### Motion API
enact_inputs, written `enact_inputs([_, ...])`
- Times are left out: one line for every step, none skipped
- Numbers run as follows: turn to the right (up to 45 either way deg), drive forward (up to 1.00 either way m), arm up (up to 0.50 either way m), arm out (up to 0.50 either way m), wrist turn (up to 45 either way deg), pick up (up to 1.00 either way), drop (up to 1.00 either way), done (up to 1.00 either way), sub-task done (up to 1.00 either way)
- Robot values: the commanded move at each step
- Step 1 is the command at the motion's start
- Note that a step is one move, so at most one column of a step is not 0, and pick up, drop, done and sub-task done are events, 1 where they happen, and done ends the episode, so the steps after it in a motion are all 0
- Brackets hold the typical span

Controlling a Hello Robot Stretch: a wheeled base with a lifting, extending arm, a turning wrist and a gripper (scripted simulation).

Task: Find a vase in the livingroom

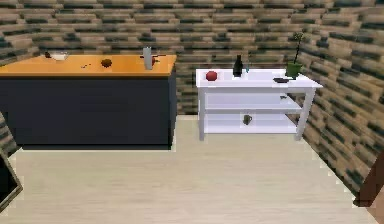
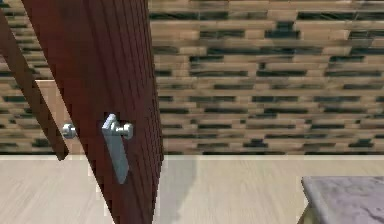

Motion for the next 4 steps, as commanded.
enact_inputs([0.0, 0.10, 0.00, 0.00, 0.0, 0.00, 0.00, 0.00, 0.00])
enact_inputs([-15.0, 0.00, 0.00, 0.00, 0.0, 0.00, 0.00, 0.00, 0.00])
enact_inputs([0.0, 0.50, 0.00, 0.00, 0.0, 0.00, 0.00, 0.00, 0.00])
enact_inputs([45.0, 0.00, 0.00, 0.00, 0.0, 0.00, 0.00, 0.00, 0.00])
